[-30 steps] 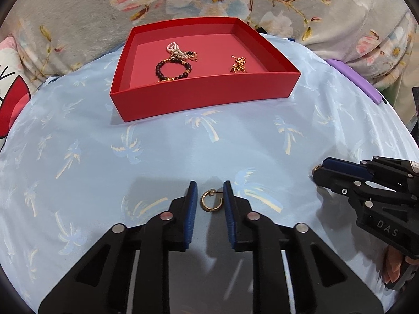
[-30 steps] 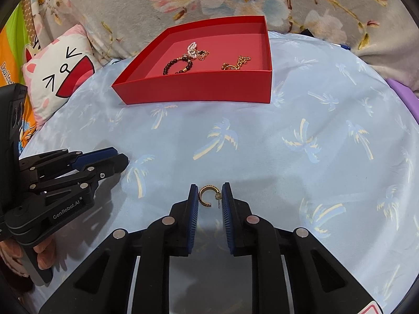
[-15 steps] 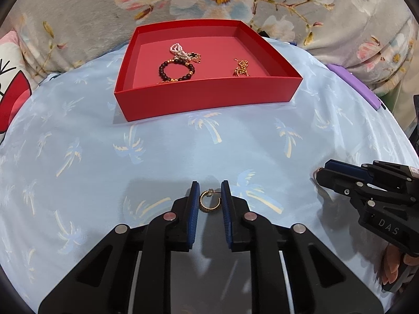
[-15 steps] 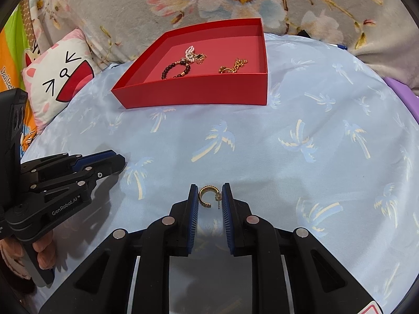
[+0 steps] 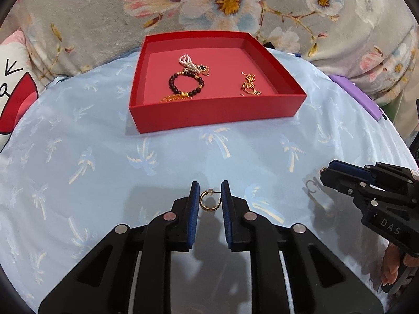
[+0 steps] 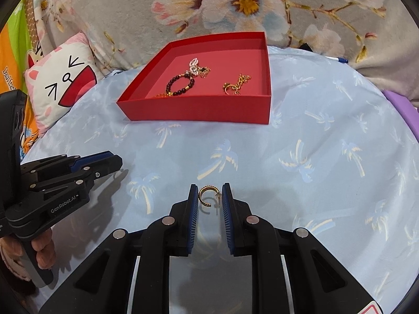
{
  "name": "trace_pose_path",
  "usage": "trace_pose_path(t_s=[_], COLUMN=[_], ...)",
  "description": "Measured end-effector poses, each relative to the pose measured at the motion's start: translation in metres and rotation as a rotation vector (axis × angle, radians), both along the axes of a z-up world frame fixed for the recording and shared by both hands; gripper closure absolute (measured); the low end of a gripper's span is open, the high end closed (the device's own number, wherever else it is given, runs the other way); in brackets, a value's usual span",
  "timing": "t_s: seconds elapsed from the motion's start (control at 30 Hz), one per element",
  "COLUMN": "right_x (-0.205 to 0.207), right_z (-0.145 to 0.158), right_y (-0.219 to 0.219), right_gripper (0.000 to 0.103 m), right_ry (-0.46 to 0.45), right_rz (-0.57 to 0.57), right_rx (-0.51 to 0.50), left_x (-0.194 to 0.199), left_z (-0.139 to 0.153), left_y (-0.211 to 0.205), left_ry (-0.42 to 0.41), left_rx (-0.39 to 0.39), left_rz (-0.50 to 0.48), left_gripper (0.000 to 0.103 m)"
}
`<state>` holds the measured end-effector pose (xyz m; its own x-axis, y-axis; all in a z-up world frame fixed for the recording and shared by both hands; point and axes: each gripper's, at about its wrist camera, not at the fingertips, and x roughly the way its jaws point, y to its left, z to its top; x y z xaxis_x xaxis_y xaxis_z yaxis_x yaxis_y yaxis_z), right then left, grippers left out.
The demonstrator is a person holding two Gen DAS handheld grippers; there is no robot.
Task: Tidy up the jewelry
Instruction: 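Carry both hoop earrings over the red box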
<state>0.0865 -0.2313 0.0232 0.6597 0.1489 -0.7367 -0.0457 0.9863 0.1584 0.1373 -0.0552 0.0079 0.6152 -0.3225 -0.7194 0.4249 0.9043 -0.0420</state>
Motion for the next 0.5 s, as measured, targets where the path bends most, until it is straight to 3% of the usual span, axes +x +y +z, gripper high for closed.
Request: trace_pose_path(t_s=[0.5], right_x=[0.020], right_z=[0.008], right_y=[0.016], right_gripper=[0.086], right_ry=[0.000], right_rz=[0.041], right_rx=[-0.006], left_x=[0.013], left_z=[0.015], left_y=[0.009], left_ry=[-0.031], left_rx=[-0.006], left_rz=[0.038], left_gripper=[0.087])
